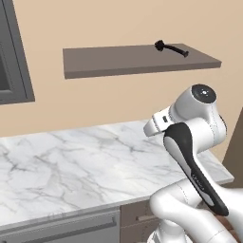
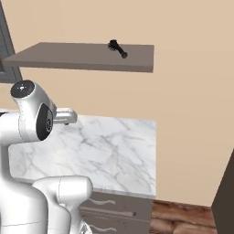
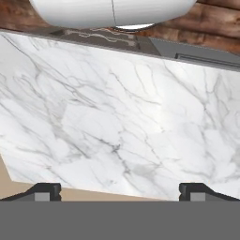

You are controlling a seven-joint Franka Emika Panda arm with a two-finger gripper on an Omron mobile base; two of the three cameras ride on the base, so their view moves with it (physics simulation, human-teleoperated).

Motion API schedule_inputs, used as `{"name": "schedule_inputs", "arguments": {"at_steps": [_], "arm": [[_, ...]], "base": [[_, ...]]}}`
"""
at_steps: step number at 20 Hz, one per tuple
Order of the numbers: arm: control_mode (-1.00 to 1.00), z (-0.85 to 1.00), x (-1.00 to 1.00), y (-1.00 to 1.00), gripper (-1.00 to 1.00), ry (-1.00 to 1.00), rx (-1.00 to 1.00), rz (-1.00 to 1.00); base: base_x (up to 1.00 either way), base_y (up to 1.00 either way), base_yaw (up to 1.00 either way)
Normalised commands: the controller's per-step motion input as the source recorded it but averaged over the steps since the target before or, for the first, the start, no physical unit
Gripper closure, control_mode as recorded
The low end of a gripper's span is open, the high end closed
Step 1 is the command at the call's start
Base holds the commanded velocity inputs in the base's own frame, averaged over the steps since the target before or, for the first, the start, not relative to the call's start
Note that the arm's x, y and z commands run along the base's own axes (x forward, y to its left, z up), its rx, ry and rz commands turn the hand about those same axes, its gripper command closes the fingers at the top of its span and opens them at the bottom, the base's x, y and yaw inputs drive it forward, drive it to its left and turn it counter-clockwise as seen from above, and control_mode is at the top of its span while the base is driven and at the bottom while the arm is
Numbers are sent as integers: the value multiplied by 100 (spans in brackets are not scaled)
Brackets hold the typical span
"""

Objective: Locate and retrieve the soap dispenser and dish brush from the cabinet. Place them next to the sink.

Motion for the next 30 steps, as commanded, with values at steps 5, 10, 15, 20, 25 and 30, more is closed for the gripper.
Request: {"name": "schedule_inputs", "arguments": {"at_steps": [5,10,15,20,25,30], "arm": [[100,0,0,0,-100,0,0,0],[100,0,0,0,-100,0,0,0],[100,0,0,0,-100,0,0,0],[100,0,0,0,-100,0,0,0],[-100,0,-1,0,-100,0,0,0],[-100,25,-1,-22,-100,-4,-1,1]], "base": [[63,-60,-5],[64,-55,-7],[67,-40,-9],[8,-6,0],[0,-1,0],[0,0,0]]}}
